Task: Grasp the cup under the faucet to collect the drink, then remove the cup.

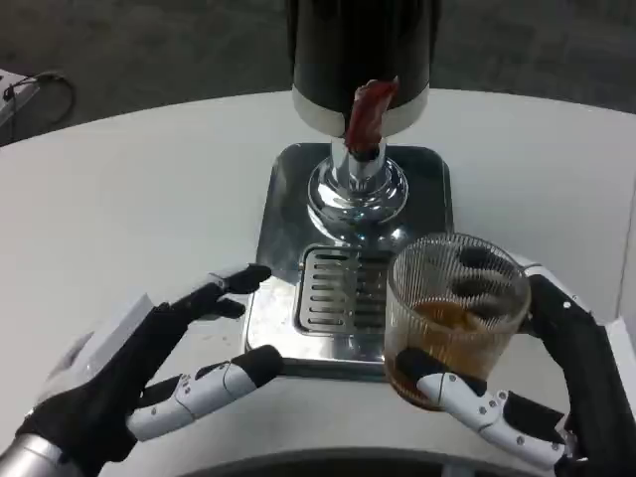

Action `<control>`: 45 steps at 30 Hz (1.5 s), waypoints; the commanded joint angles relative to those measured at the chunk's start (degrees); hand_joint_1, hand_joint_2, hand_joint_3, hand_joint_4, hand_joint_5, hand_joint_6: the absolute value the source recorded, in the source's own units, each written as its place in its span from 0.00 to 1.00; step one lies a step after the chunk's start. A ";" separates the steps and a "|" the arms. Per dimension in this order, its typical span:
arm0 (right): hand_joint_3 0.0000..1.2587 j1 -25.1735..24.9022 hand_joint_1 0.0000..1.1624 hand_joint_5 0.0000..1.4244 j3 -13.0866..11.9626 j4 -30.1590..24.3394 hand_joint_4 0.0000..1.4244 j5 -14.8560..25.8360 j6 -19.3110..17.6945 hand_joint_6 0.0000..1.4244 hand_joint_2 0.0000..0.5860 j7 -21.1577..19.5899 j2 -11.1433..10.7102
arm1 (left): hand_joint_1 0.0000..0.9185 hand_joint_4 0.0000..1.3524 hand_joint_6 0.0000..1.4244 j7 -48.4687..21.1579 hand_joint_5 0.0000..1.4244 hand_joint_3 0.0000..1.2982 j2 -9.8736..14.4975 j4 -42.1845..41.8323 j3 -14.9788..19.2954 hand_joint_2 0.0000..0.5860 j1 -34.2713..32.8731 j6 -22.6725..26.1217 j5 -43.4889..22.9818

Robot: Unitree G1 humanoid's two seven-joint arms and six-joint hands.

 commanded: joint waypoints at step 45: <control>0.57 7.98 0.70 0.64 -3.28 -9.18 0.58 5.47 -8.15 0.30 0.40 9.97 -8.43 | 0.00 0.00 0.00 -4.36 0.00 0.00 7.21 -16.73 3.29 0.12 15.11 -10.74 14.35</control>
